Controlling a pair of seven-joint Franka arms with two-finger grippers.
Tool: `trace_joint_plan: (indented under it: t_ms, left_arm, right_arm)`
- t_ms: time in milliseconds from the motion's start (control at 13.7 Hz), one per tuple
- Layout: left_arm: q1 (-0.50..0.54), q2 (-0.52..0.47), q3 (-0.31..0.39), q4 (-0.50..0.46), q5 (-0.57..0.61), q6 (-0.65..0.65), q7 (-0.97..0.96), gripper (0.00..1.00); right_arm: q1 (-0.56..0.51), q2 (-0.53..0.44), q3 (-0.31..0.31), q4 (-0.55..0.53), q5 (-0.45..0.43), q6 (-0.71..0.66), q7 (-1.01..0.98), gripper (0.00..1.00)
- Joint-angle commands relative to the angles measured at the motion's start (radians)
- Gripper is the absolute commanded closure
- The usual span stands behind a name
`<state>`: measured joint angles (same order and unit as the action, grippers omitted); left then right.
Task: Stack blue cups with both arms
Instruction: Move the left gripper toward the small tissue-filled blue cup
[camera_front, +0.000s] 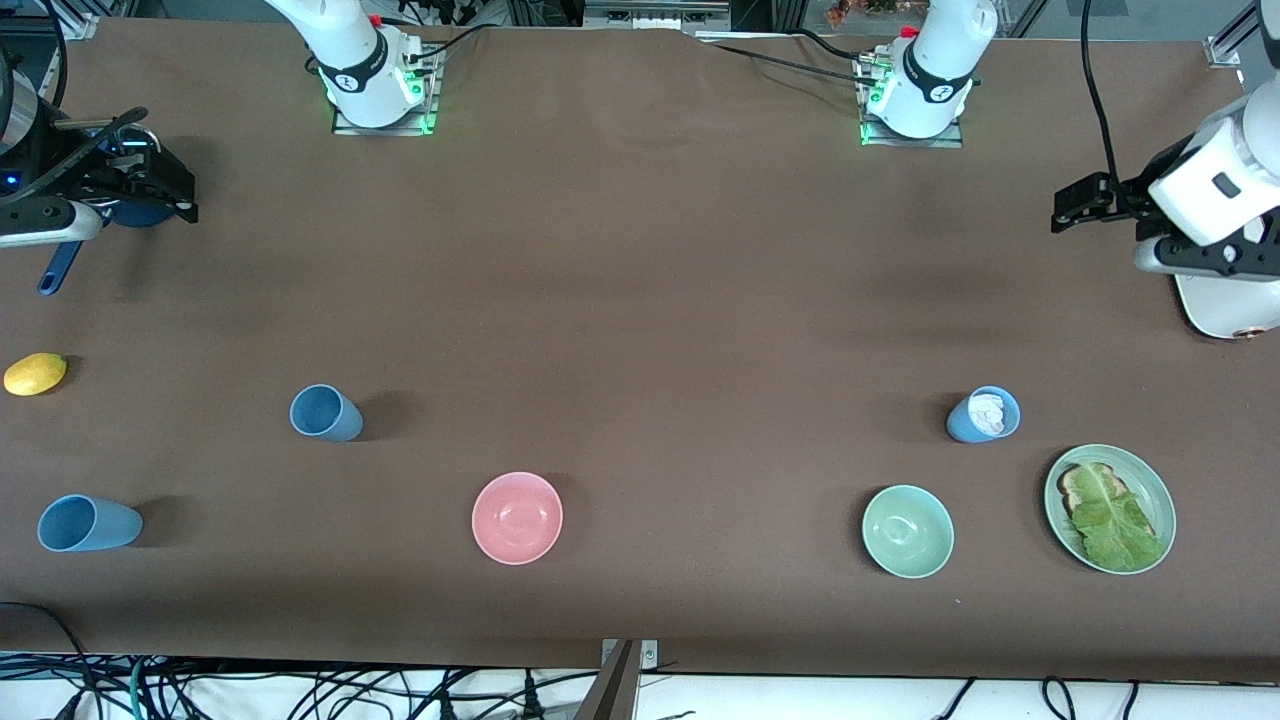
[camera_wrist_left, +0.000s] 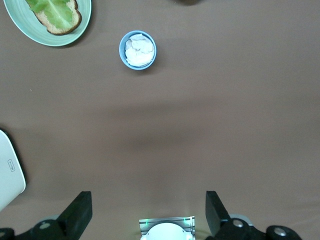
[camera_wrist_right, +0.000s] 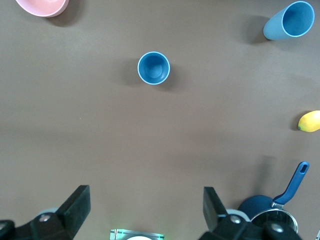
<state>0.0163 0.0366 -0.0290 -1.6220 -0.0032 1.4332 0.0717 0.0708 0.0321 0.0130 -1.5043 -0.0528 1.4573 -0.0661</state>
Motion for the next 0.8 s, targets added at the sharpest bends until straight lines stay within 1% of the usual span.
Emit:
trace_joint_plan:
  t_ms: [0,219,437,729]
  left_arm:
    - [0.074,0.034,0.003,0.025,-0.004,-0.016,0.109,0.0]
    - [0.108,0.068,0.008,-0.008,-0.003,0.061,0.169,0.0]
    - [0.109,0.091,0.008,-0.088,0.02,0.18,0.172,0.0]
    - [0.108,0.143,0.006,-0.153,0.022,0.315,0.172,0.0]
  right_arm:
    - [0.007,0.009,0.002,0.009,-0.019,0.001,-0.006,0.0]
    - [0.01,0.009,0.004,0.009,-0.021,0.0,-0.006,0.0]
    - [0.015,0.009,0.004,0.01,-0.015,0.005,-0.004,0.0]
    - [0.015,0.009,0.002,0.01,-0.012,0.006,-0.001,0.0]
